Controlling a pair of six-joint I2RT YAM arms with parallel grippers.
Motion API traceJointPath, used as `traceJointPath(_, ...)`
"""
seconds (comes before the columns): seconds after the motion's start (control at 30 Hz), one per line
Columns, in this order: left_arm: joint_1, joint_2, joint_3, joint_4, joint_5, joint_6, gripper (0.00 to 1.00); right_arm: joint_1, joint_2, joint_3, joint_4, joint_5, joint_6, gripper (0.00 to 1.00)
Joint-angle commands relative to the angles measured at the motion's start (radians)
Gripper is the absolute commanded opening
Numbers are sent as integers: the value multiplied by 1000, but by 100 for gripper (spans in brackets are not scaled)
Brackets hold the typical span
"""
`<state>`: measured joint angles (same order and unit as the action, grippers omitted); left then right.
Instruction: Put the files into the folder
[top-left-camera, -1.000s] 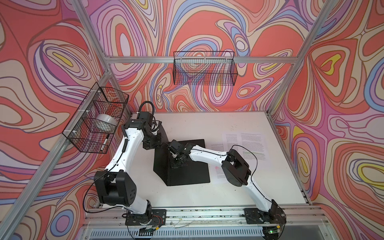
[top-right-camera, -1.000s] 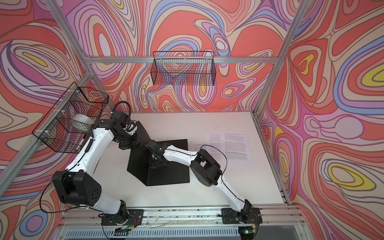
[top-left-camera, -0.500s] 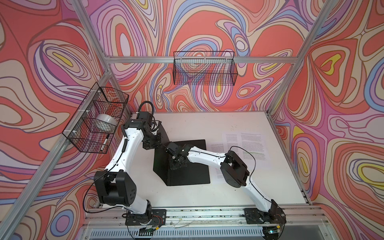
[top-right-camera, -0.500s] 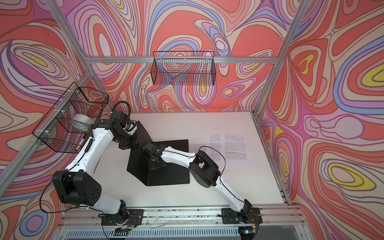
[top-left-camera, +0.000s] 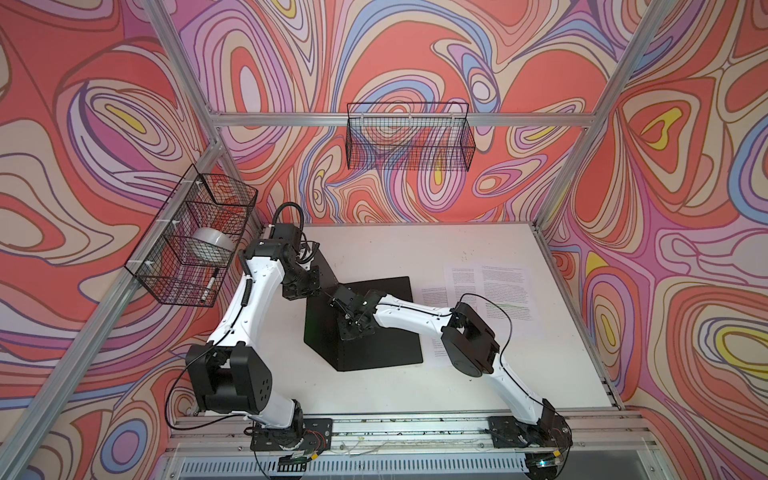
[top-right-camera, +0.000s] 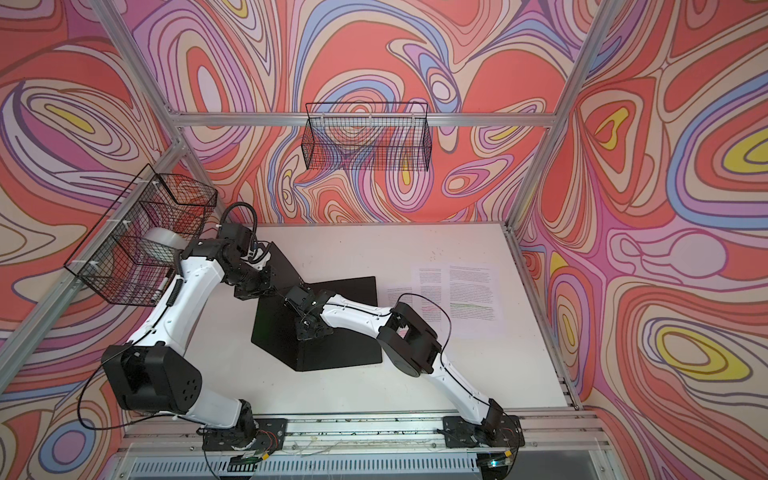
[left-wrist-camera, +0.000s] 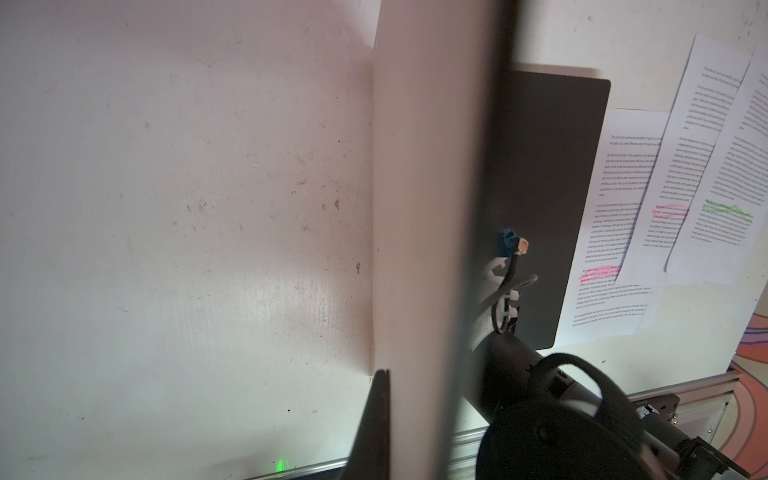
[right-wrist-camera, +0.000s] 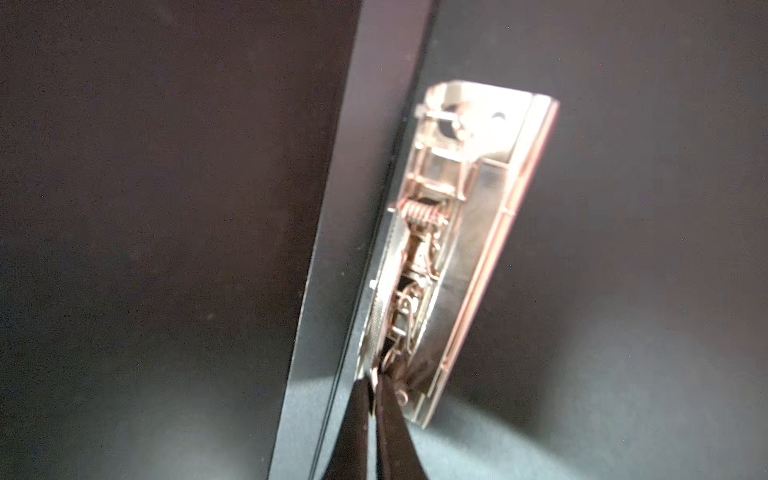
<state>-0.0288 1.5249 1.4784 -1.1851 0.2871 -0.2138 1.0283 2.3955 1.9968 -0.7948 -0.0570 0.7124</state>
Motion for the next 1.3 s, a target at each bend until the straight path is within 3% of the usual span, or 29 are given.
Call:
traceJointPath(0.0, 7, -39, -6, -51, 25, -4, 0, -12, 44, -44, -132, 105, -12, 0)
traceJointPath(1.27, 17, -17, -3, -59, 11, 22, 0, -9, 34, 89, -208, 198, -69, 0)
